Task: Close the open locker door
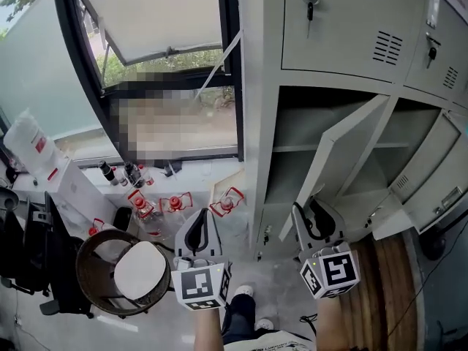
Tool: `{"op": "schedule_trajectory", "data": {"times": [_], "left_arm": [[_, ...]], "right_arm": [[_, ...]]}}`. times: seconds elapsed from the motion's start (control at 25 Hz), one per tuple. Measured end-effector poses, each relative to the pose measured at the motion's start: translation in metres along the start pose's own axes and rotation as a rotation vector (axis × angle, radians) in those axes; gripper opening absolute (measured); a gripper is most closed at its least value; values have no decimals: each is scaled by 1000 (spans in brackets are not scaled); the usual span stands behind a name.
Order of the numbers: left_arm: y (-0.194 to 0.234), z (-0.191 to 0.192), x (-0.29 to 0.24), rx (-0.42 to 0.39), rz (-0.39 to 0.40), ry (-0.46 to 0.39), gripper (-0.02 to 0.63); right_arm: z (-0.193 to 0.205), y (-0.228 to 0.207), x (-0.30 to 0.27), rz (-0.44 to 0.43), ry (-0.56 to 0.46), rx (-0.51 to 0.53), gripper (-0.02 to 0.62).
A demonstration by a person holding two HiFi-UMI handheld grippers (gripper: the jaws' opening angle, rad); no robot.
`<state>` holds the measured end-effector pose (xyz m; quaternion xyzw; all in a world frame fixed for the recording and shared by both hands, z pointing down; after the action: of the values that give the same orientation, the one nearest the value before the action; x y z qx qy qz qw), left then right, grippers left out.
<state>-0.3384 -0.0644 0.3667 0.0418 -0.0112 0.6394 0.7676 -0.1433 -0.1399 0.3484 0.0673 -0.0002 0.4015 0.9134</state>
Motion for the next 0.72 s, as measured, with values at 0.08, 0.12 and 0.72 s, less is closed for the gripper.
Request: {"op": "schedule_trajectory", "data": {"times": [0.08, 0.12, 0.72], "left_arm": [[8, 0, -6, -1, -9, -1, 0], [12, 0, -9, -1, -13, -2, 0], [50, -3, -66, 14, 2, -20, 0]], "right_arm": [[0, 2, -12, 5, 1, 5, 137], [1, 3, -18, 8, 2, 7, 138], [4, 3, -87, 17, 24, 38, 129]]}}
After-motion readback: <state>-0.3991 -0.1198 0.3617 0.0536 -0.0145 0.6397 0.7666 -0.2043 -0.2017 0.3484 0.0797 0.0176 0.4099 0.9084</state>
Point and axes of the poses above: the fingertips, and each gripper's own axes: x backward along the fingers, y to its left, z out of its underside, the point moved 1 cm from there along x, backward along the fingers, and after that the axes turned 3 degrees about x, right-handed, at the moved point
